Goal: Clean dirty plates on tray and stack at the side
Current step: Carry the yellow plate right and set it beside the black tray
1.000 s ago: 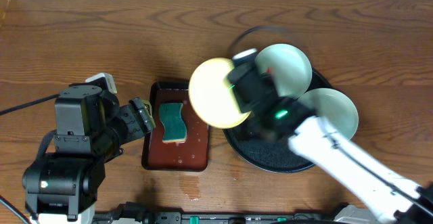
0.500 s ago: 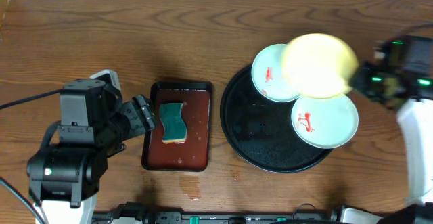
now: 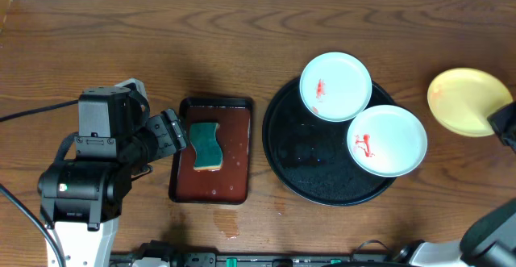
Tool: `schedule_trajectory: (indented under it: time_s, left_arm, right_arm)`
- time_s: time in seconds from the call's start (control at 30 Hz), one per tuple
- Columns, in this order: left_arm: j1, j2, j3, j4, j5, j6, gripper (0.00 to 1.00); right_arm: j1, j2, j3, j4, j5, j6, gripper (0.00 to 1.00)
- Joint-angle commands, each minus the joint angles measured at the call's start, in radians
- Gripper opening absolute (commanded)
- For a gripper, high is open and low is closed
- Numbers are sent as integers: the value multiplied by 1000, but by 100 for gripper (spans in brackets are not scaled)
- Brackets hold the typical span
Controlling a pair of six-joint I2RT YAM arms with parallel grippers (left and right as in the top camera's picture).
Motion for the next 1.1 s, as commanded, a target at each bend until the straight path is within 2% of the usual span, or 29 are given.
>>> schedule_trajectory:
  time_s: [0.0,0.37,0.4,0.43,0.47,0.53,0.63,0.73,0.87,0.97,1.07]
  left_arm:
    - [4,-1,14,5,-2,13,79]
    - [4,-1,14,5,-2,13,79]
    - [4,-1,14,5,-2,13,79]
    - [4,-1,14,5,-2,13,79]
    - [4,-1,14,5,-1,13,79]
    - [4,-1,14,5,-1,13,79]
    - [4,-1,14,4,-1,17,79]
    - [4,-1,14,5,-1,20,79]
    - [4,3,14,5,-1,20,79]
    - [4,4,14,5,-1,20,79]
    - [4,4,14,5,-1,20,79]
  right_arm:
    - [-7,80,7,20,42,-2,1]
    - [-4,179,7,47,39,-56,1]
    - [-4,177,7,47,38,-60,4]
    - [-4,171,8,47,34,-78,13]
    - [-4,160,8,46,26,-102,30]
    - [-4,126,8,45,23,-112,41]
    - [-1,44,9,51,-31,-140,46]
    - [19,-47,8,38,-208,-179,48]
    - [100,-121,8,-73,-377,-231,48]
    - [209,-126,5,-180,-304,-280,48]
    - [342,-111,-27,-233,-32,-225,49]
